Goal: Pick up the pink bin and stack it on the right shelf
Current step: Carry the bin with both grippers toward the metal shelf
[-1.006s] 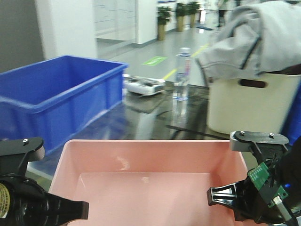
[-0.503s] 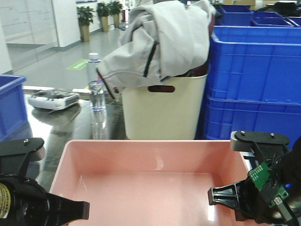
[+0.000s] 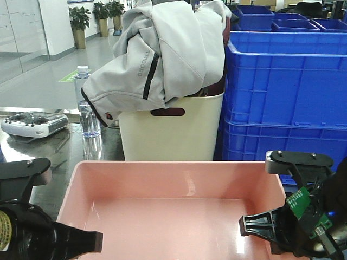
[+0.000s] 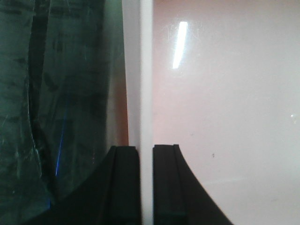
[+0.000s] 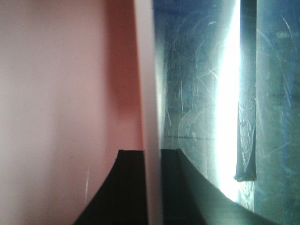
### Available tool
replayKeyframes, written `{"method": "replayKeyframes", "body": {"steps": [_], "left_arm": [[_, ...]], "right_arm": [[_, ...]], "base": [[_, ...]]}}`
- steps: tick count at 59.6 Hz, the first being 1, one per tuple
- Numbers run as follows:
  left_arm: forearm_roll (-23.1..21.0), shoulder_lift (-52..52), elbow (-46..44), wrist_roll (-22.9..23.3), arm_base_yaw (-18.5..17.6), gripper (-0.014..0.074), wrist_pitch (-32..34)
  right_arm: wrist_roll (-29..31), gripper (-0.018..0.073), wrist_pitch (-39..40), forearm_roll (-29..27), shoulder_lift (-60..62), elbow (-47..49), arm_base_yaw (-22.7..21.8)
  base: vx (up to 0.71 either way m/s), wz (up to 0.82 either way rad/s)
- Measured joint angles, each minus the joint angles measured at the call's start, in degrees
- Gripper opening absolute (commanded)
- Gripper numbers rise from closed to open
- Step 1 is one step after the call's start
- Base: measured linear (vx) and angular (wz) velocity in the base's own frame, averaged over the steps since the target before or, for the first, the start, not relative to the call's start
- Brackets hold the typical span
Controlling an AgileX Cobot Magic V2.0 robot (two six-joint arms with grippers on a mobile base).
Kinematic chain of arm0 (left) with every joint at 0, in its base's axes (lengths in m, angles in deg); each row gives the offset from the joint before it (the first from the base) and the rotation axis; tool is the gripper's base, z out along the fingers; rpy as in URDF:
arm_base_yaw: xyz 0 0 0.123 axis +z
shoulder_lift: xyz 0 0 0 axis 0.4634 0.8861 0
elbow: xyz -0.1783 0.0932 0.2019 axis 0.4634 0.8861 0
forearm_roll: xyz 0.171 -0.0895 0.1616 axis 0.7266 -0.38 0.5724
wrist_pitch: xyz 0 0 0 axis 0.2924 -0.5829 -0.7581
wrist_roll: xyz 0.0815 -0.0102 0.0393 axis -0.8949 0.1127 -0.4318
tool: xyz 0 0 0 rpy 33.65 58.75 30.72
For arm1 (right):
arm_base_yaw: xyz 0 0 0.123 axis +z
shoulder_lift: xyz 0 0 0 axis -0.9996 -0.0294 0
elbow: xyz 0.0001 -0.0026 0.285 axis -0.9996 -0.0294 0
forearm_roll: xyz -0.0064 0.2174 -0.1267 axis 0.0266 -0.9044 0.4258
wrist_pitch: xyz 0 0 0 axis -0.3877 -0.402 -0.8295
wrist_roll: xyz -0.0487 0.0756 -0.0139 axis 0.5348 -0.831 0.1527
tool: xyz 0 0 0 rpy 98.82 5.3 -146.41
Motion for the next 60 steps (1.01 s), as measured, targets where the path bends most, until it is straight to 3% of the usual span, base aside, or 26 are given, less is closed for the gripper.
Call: {"method": "replayKeyframes", "body": {"steps": [60], "left_arm": [[0.0,0.0,0.0,0.0,0.0,0.0125,-0.1]], "right_arm": [[0.0,-0.0001,0.0,0.0,0.0,0.0,0.0]], "base": [[0.03,-0.03]]}}
